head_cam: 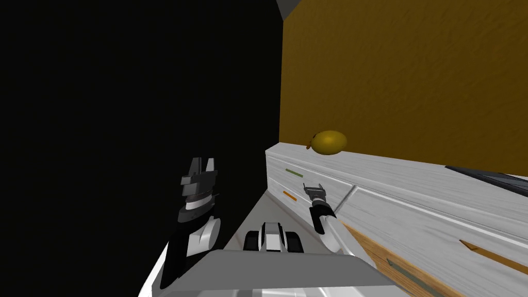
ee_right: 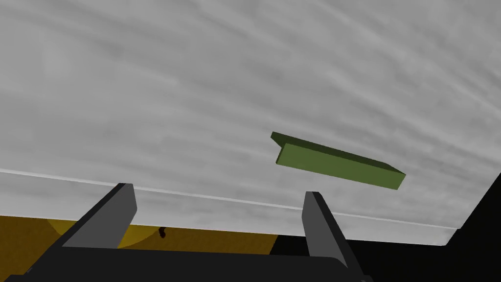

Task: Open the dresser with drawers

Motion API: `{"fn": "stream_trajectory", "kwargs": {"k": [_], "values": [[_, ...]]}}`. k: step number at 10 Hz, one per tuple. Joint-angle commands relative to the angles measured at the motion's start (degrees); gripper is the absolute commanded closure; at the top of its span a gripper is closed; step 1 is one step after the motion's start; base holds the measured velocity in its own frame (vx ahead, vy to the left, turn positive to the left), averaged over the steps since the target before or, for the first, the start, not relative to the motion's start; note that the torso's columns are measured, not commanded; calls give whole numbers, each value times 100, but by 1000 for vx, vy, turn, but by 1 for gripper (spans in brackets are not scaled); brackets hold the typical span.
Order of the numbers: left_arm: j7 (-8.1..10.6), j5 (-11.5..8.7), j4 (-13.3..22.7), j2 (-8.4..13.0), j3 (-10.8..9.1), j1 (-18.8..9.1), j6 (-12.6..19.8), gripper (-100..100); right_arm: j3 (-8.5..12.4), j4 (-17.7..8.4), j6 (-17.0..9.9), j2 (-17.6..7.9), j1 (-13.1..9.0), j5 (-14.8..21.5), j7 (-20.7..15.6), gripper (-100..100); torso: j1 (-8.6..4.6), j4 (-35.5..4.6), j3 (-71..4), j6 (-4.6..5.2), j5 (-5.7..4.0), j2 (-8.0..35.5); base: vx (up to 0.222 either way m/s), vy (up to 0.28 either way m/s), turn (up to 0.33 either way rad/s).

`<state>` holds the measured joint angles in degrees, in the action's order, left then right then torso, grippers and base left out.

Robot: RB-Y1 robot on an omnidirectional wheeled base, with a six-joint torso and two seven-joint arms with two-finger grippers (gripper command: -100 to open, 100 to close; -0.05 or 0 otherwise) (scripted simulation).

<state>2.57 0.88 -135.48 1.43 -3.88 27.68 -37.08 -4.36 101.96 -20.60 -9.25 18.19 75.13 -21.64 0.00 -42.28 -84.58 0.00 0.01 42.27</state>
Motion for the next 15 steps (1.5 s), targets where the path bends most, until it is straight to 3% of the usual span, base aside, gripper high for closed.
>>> {"fn": "stream_trajectory", "kwargs": {"k": [1, 2, 3, 4, 6, 7, 9, 10, 15], "values": [[0, 0, 0, 0, 0, 0, 0, 0, -102, -364, -404, 48, -145, 509, -212, -100, 2, 2, -5, -1, 0, -9, 102, 40, 11], [0, 0, 0, 0, 0, 1, 0, 0, -102, -364, -476, 48, -145, 584, -212, -100, 4, 4, -9, -1, 1, -15, 74, 37, 7], [0, 0, 0, 0, 0, 0, 0, 0, -148, -533, -683, 79, -212, 753, -297, -100, 1, 1, -2, 0, 0, 0, 66, 49, 5], [0, 0, 0, 0, 0, 0, 0, 0, -148, -533, -683, 79, -212, 842, -297, -100, 3, -2, 4, -1, 0, 6, 55, 42, 4], [0, 0, 0, 0, 0, 0, 0, 0, -237, -851, -1060, 142, -339, 1255, -454, -100, -5, -2, 4, -1, -2, 4, 81, 31, 9], [0, 0, 0, 0, 0, 0, 0, 0, -237, -851, -1069, 142, -339, 1320, -454, -100, -3, 2, -3, -1, -2, -6, 70, 31, 6], [0, 0, 0, 0, 0, 0, 0, 0, -317, -1135, -1413, 201, -452, 1701, -593, -100, 1, -2, 4, 0, 0, 6, 60, 39, 8], [0, 0, 0, 0, 0, 0, 0, 0, -317, -1135, -1413, 201, -452, 1743, -593, -100, 3, -1, 3, -1, 0, 5, 49, 30, 5], [0, 0, 0, 0, 0, 0, 0, 0, -467, -1644, -2050, 347, -661, 2531, -850, -100, 2, 1, -1, 0, 0, -1, 69, 30, 8]]}}
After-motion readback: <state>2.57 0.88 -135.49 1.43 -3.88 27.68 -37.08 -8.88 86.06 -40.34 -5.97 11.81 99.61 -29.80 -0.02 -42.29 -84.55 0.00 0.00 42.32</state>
